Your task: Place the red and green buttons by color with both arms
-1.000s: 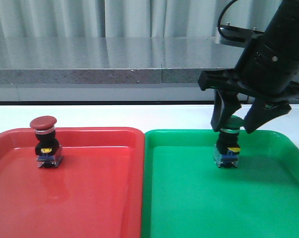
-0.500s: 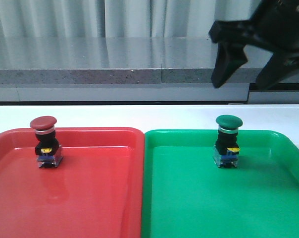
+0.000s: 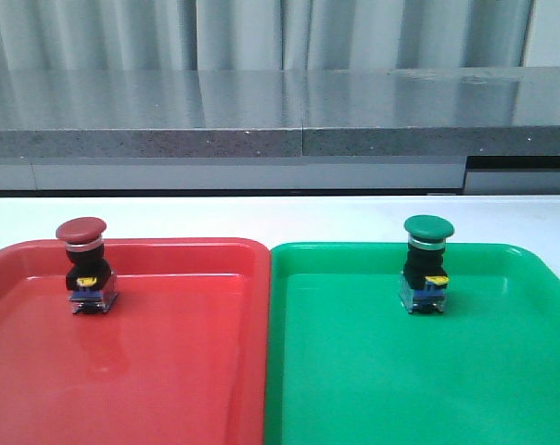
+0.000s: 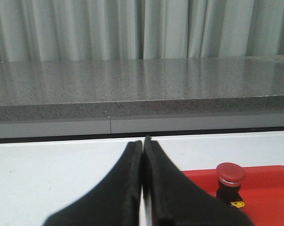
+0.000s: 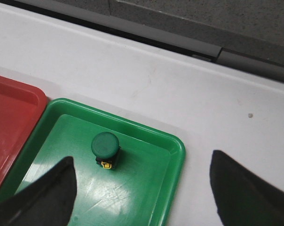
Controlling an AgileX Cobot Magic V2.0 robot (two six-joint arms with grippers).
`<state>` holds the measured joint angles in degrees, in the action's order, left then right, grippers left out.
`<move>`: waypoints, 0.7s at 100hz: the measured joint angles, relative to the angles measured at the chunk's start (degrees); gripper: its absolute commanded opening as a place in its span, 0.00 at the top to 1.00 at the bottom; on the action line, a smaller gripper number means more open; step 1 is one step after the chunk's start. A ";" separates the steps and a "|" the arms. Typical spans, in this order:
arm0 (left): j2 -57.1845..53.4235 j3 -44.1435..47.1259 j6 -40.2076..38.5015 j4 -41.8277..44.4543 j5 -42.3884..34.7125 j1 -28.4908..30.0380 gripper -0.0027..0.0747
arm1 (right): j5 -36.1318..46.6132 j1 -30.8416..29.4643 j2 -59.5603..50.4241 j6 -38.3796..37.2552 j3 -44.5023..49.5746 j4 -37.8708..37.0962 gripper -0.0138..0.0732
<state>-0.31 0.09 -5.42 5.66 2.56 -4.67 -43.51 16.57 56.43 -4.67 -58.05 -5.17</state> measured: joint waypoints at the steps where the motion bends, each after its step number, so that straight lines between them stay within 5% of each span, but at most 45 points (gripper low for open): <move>1: 0.00 0.00 0.00 0.00 0.00 0.00 0.99 | -0.19 0.00 -0.35 0.00 0.15 -0.02 0.24; 42: 0.00 0.00 0.00 0.00 0.00 0.00 0.99 | -1.57 0.00 -20.83 0.00 11.64 -1.24 0.92; 70: 0.00 0.00 0.00 0.00 0.00 0.00 0.99 | -2.06 0.00 -25.38 0.00 12.47 -1.34 0.92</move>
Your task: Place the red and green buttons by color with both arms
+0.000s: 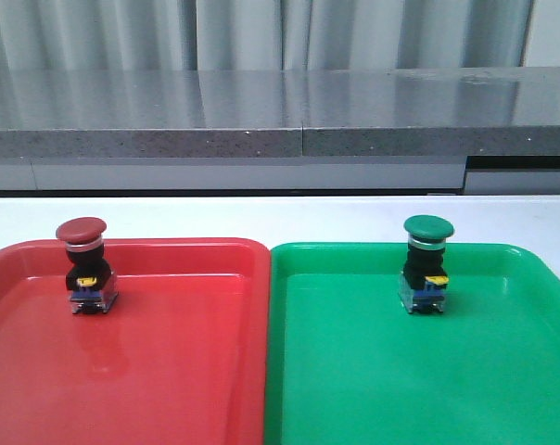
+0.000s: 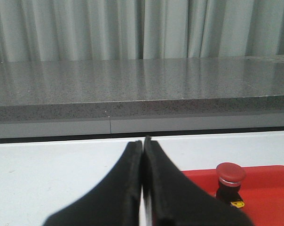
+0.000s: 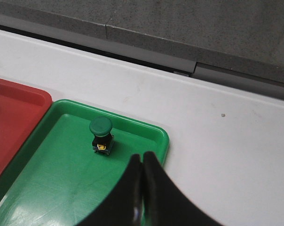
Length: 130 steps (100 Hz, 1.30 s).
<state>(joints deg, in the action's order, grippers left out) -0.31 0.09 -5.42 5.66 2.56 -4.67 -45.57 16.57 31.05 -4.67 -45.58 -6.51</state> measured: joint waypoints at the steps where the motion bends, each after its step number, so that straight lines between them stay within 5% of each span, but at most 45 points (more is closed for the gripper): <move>1: 0.00 0.00 0.00 0.00 0.00 0.00 0.99 | 0.00 0.00 0.00 0.00 0.00 0.00 0.92; 71: 0.00 0.00 0.00 0.00 0.00 0.00 0.99 | 0.72 0.00 -0.63 0.00 0.61 0.00 0.92; 109: 0.00 0.00 0.00 0.00 0.00 0.00 0.99 | 24.73 -7.54 -13.69 0.00 18.59 -0.43 0.92; 130: 0.00 0.00 0.00 0.00 0.00 0.00 0.99 | 31.46 -12.08 -22.25 0.00 30.42 0.64 0.92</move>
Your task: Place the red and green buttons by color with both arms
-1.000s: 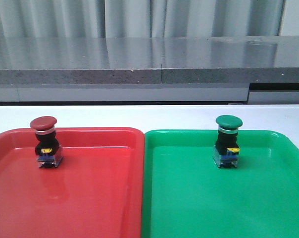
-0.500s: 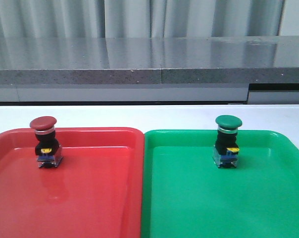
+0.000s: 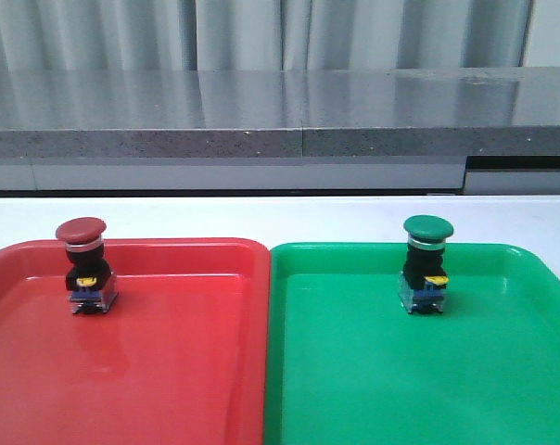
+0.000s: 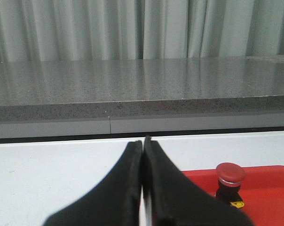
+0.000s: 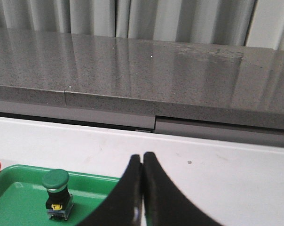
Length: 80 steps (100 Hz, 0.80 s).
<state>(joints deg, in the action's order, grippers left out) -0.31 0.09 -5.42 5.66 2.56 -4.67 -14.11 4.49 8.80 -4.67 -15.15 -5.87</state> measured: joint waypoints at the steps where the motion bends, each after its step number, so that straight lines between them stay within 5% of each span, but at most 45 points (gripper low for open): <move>1: 0.00 0.00 0.00 0.00 0.00 0.00 0.99 | 0.16 -0.01 -0.29 0.00 0.33 0.01 0.92; 40: 0.00 0.00 0.00 0.00 0.00 0.00 0.99 | 9.52 -3.17 -9.31 0.00 15.73 5.02 0.92; 80: 0.00 0.00 0.00 0.00 0.00 0.00 0.99 | 12.52 -3.17 -9.31 0.00 16.73 5.14 0.92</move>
